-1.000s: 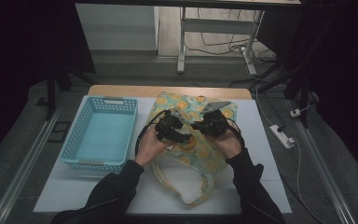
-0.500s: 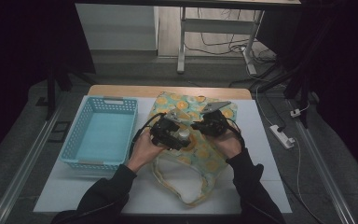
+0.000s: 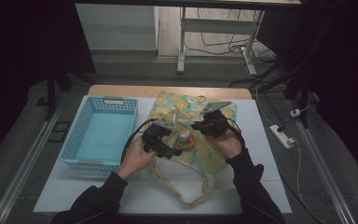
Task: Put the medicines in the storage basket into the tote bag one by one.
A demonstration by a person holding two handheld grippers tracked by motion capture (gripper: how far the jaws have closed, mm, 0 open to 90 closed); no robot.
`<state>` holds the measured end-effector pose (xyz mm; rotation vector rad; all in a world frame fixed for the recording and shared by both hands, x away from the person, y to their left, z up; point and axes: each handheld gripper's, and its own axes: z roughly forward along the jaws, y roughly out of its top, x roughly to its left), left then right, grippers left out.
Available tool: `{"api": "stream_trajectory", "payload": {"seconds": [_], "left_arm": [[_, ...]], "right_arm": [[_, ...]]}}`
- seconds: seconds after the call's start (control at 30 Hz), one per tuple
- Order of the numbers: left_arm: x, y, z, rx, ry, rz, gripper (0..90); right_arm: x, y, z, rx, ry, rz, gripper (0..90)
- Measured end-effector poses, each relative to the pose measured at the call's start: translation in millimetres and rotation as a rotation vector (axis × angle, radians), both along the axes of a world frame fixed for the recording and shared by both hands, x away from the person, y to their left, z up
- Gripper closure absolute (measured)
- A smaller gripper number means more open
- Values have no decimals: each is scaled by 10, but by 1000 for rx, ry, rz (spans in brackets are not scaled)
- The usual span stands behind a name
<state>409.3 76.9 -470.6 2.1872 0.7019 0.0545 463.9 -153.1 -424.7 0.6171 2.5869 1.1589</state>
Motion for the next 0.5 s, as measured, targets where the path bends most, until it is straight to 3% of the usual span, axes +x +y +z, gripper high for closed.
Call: {"api": "stream_trajectory", "payload": {"seconds": [0.5], "left_arm": [[-156,57,-180,44,-6,22,0]], "right_arm": [[-9,0,0,1,2,3,892]]}}
